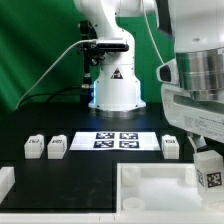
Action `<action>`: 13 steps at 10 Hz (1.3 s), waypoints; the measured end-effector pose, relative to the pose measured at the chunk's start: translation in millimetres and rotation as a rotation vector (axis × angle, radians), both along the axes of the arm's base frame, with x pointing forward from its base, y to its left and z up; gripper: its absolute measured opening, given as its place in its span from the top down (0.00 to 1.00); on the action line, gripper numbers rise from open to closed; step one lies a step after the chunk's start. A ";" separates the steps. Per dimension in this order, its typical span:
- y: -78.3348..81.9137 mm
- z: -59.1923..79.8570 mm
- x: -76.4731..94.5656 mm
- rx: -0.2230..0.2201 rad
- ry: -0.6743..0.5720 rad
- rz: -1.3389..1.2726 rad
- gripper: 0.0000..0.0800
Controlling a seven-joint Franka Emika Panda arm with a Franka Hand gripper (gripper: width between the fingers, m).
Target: Assemble one leg
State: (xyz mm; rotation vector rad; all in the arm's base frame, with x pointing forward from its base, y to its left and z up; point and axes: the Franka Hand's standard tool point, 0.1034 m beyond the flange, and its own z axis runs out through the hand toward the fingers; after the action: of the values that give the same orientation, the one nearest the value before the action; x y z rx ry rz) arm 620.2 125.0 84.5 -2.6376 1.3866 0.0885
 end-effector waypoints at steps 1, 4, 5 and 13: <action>-5.3 2.0 -3.1 -0.009 -0.033 0.203 0.19; -15.6 -6.3 -4.1 -0.041 -0.104 0.707 0.19; -14.7 -6.7 -3.0 -0.046 -0.118 0.798 0.19; -9.2 -5.6 -1.3 -0.022 -0.058 0.345 0.64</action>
Offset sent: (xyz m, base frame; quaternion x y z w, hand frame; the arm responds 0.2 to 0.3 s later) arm 0.0054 -0.0068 -0.0130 0.0040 0.0088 -0.3411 0.9400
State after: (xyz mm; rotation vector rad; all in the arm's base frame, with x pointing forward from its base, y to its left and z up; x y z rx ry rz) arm 618.9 115.8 78.9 -2.8449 0.9085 0.0365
